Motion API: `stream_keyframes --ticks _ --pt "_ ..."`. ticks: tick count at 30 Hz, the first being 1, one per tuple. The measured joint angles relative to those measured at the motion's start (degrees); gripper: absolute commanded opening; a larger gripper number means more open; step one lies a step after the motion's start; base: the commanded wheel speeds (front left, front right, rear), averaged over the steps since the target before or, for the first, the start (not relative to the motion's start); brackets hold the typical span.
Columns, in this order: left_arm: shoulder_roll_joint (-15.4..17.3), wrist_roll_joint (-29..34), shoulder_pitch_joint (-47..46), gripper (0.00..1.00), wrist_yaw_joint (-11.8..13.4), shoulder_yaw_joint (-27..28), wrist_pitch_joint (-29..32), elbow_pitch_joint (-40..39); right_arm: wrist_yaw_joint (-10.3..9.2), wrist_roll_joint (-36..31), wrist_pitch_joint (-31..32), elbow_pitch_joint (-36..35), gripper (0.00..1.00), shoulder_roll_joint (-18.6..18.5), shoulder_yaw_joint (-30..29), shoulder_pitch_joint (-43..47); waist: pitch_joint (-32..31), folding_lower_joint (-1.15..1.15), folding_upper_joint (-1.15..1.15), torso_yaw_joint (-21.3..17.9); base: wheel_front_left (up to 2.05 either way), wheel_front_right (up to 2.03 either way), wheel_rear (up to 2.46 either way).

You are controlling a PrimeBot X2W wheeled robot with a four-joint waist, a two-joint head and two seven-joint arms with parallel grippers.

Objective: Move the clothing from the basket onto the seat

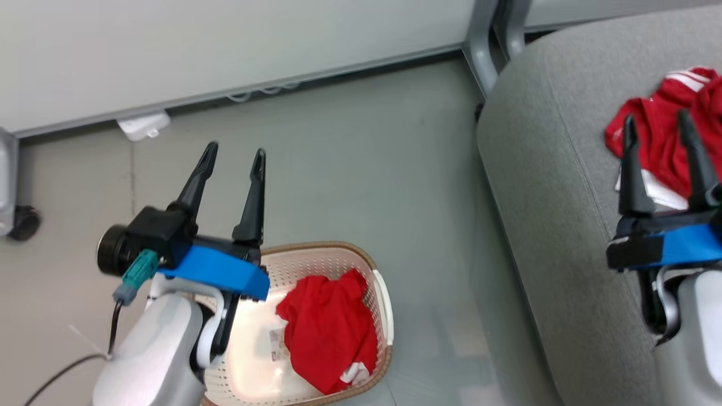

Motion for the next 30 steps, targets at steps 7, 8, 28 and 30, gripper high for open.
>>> stream_keyframes --ticks 7,8,28,30 --pt "-2.64 3.04 9.03 1.00 -2.41 8.53 -0.01 -0.83 0.00 0.60 0.00 -0.52 1.00 2.31 3.56 6.04 -5.53 0.00 0.00 3.31 0.00 0.00 0.00" --pt "-3.11 3.52 10.27 1.00 -2.76 9.71 -0.01 -0.89 0.00 0.71 0.00 -0.37 1.00 2.54 4.12 6.99 -6.28 0.00 0.00 3.66 0.00 0.00 0.00" --pt "-10.14 13.14 24.23 1.00 -9.78 22.64 -0.01 -1.49 0.00 1.81 0.00 -2.75 1.00 6.53 2.70 22.87 -15.78 0.01 0.00 7.67 0.00 0.00 0.00" --pt "-10.37 13.60 24.53 1.00 -9.98 23.15 -0.01 -1.48 0.00 1.53 0.00 -2.81 1.00 6.69 2.79 23.42 -16.03 0.01 0.00 7.67 0.00 0.00 0.00"
